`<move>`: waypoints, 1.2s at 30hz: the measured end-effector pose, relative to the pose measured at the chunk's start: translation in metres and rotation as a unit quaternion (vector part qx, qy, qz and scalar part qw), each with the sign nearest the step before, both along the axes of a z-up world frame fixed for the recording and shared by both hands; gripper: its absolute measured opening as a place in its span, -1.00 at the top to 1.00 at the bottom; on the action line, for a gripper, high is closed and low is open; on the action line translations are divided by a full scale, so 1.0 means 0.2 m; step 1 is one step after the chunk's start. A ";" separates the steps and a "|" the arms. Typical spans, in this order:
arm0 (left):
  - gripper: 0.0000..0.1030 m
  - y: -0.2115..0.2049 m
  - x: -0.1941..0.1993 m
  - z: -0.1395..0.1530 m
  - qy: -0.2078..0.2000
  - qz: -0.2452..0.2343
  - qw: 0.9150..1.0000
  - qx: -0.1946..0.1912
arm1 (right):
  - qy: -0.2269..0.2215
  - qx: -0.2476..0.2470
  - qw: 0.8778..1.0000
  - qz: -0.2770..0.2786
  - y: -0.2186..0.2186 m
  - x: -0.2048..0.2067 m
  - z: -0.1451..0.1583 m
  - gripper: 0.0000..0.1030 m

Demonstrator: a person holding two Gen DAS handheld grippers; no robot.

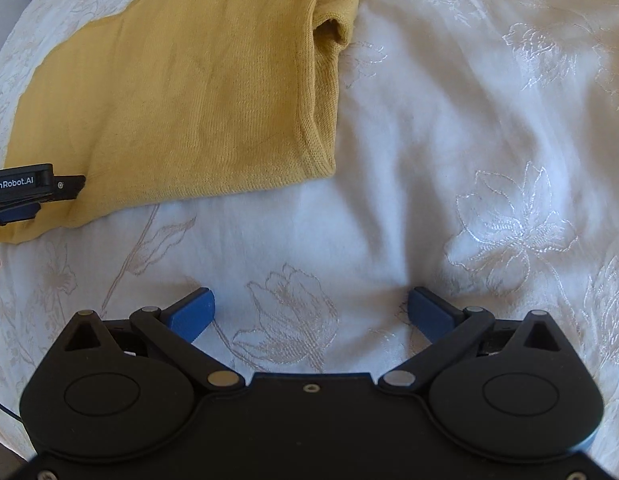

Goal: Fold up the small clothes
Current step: 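Smooth the folded sweater edges with the left tool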

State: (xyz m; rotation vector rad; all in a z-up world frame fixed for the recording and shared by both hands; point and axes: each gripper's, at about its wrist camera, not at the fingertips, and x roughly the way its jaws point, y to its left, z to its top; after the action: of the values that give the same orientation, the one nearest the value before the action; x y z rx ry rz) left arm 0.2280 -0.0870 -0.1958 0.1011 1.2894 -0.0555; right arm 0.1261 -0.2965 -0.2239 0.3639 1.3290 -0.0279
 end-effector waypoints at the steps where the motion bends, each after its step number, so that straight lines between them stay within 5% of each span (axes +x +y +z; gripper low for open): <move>1: -1.00 0.00 0.01 -0.01 0.003 0.005 1.000 0.004 | -0.002 0.000 1.000 0.003 0.00 0.00 0.00 -1.00; 7: -1.00 -0.02 0.01 -0.05 0.003 0.014 1.000 0.011 | -0.005 0.004 1.000 0.025 -0.03 -0.01 -0.01 -1.00; 13: -1.00 -0.01 -0.07 -0.06 -0.012 0.021 1.000 0.012 | -0.025 0.049 0.998 0.023 -0.11 -0.05 -0.03 -1.00; 21: -1.00 0.00 -0.03 -0.08 0.018 0.028 0.999 0.012 | -0.031 0.116 0.992 0.029 -0.24 -0.08 -0.05 -1.00; 26: -1.00 -0.01 0.02 -0.08 0.030 0.027 0.999 0.012 | -0.030 0.196 0.980 -0.036 -0.40 -0.02 0.07 -0.82; 36: -1.00 -0.02 0.05 -0.10 0.039 0.029 0.999 0.015 | -0.105 0.177 0.978 -0.039 -0.49 0.35 0.11 -0.82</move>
State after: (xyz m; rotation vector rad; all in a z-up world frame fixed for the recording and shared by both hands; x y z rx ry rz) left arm 0.2386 -0.0904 -0.2155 0.0867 1.3715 0.0101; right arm 0.1965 -0.3952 -0.2016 0.7023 1.1083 0.1800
